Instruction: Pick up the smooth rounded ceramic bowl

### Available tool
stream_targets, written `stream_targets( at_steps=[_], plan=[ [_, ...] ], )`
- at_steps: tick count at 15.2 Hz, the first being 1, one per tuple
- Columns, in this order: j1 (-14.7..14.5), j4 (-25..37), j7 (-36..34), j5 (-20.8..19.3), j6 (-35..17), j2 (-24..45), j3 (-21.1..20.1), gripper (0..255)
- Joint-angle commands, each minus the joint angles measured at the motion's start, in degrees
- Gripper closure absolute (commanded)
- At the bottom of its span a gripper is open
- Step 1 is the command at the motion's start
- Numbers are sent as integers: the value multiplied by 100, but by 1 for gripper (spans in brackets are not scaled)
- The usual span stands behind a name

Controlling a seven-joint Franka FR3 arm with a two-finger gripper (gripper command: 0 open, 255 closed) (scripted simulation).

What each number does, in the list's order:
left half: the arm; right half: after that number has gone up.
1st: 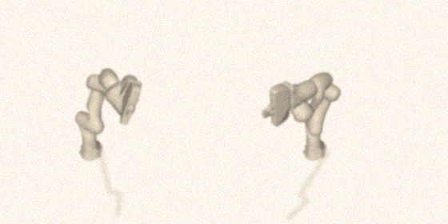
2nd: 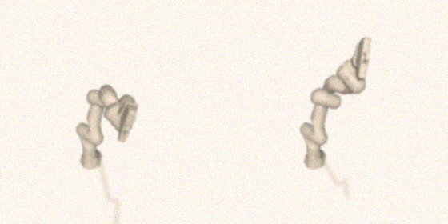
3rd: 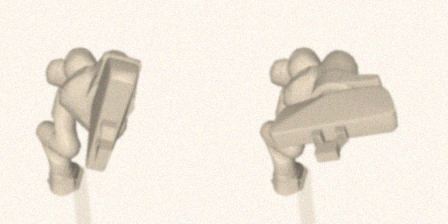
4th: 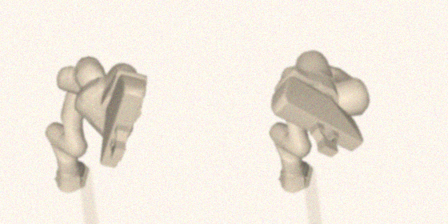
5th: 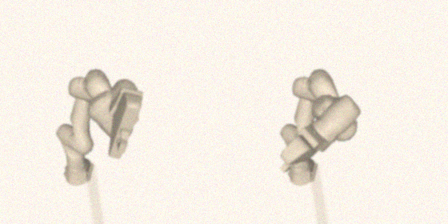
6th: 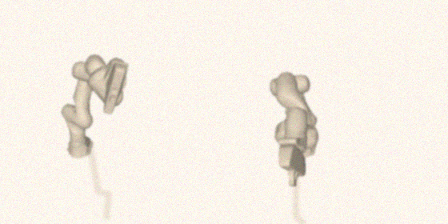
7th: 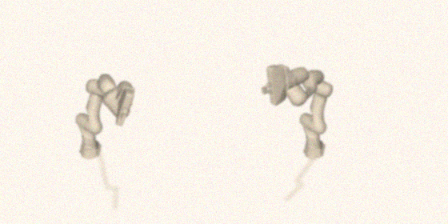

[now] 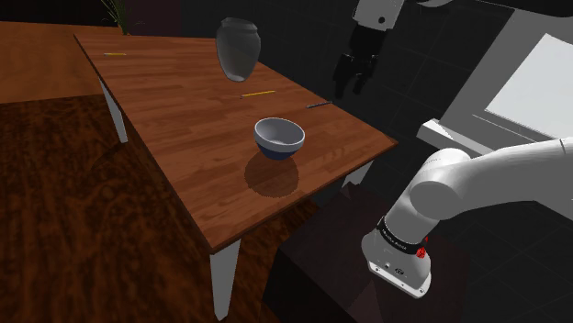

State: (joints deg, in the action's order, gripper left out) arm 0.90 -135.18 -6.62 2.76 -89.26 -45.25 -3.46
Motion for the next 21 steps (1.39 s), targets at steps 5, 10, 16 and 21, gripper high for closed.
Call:
stream_targets(
  at_steps=[5,10,16,21],
  plan=[
    [-34,-138,-394,179,-727,508,-320,0],
    [-46,-120,-884,309,-1612,1308,-714,0],
    [-55,-439,-975,339,-2168,1527,-817,0],
    [-59,-607,-975,349,-2378,1568,-836,0]
  ],
)
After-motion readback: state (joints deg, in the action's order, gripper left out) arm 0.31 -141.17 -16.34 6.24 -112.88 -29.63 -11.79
